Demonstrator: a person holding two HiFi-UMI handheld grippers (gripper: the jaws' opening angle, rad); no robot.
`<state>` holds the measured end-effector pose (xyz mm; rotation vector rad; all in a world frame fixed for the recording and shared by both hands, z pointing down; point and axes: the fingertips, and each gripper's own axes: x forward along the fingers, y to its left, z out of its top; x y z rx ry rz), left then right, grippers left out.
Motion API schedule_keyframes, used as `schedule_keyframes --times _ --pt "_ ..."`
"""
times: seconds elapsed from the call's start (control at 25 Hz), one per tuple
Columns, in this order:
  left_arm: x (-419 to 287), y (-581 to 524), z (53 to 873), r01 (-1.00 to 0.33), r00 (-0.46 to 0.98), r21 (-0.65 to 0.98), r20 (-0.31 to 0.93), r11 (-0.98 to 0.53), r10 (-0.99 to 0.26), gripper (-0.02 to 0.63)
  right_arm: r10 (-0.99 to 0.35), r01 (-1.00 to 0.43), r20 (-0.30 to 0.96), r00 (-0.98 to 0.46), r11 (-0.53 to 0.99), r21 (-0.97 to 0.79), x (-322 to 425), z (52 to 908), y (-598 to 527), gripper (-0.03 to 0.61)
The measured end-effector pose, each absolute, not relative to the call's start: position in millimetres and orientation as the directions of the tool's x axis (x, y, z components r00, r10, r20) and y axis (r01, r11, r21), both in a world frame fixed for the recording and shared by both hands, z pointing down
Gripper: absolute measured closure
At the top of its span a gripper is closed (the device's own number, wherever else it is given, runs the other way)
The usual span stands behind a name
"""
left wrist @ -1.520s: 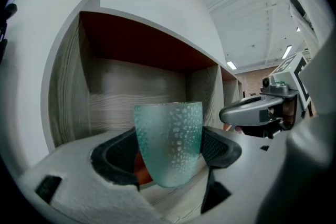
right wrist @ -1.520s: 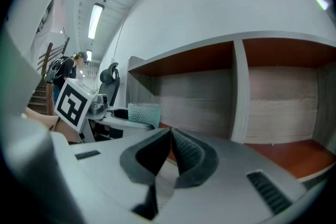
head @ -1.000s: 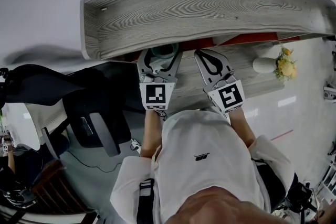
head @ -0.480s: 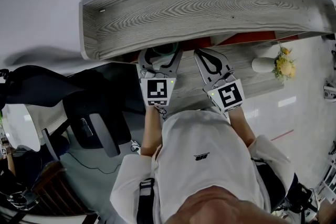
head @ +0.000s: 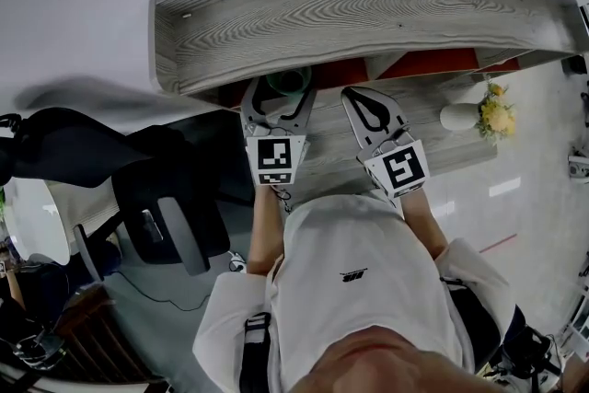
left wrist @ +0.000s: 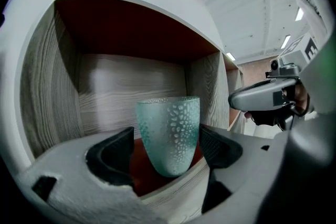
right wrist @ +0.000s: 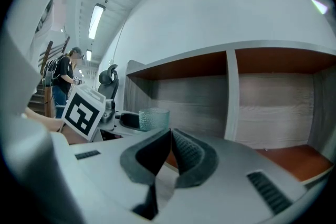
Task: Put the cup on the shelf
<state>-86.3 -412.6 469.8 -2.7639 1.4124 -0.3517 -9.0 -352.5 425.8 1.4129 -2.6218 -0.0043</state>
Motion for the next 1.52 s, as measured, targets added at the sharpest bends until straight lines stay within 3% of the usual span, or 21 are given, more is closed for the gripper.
schedule_keyframes --times 0.92,1.04,1.52 --pt "-113.1 -332.9 433.0 -0.811 0.563 -0.115 0.111 -0.574 -0.819 0.255 -0.825 -0.817 0.092 -0.558 0.565 0.115 -8.5 408.9 -302.3 0.549" --pt "-117.2 -322.2 430.6 -0.822 0.548 -0.118 0.097 -0.556 -0.831 0.357 -0.822 -0.813 0.085 -0.563 0.570 0.117 -9.2 407.6 -295.7 0.549" --pt "-120.6 -287.1 432.2 -0.835 0.539 -0.094 0.062 -0.543 -0.840 0.561 -0.798 -0.793 0.099 -0.595 0.602 0.091 -10.1 415.0 -270.3 0.551"
